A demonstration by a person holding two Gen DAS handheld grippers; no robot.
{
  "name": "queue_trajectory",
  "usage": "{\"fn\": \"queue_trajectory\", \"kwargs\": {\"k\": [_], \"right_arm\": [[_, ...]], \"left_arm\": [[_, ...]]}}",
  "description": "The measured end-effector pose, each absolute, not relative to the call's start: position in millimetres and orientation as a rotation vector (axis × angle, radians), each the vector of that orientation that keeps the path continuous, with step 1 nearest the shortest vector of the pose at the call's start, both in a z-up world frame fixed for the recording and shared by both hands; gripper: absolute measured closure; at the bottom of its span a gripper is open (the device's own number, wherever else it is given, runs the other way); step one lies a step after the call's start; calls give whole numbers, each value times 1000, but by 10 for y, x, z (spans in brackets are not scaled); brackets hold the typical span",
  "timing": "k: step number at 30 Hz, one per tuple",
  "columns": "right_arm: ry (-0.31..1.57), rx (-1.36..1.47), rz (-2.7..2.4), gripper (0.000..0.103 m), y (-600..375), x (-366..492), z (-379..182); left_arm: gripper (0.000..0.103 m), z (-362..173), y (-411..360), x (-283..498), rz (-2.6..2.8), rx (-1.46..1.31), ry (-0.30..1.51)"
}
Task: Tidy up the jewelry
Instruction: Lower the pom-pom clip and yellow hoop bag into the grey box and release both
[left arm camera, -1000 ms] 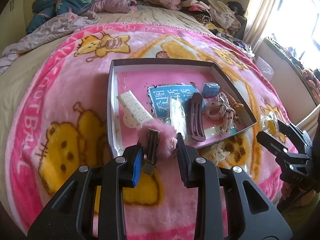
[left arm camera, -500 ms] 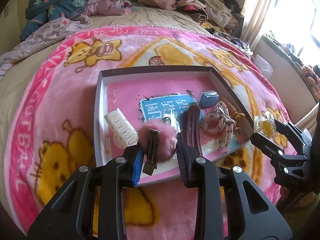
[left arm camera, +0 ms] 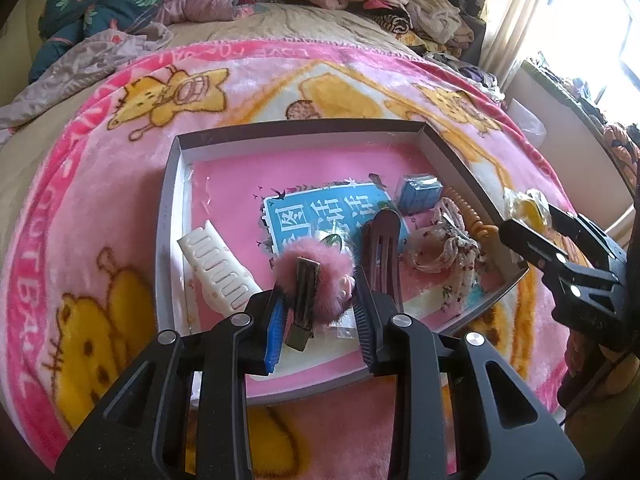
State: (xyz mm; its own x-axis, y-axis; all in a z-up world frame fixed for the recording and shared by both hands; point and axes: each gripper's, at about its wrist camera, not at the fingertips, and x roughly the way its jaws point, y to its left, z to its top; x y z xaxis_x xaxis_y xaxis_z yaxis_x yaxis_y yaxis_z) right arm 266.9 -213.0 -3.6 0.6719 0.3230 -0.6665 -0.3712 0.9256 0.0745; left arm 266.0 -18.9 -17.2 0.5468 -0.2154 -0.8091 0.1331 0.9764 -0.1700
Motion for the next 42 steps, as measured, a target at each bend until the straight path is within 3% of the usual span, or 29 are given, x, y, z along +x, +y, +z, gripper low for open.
{"fn": "queue_trajectory", "kwargs": {"k": [29,42], "right_arm": [[831,-110,438,26,-1903,2930,-482],[845,-113,441,15,-1930,2727,-482]], "left_arm": [[80,-403,-125,2945,-177,-108,1005],[79,-398,-127,2967,-176,-108,1007]]}}
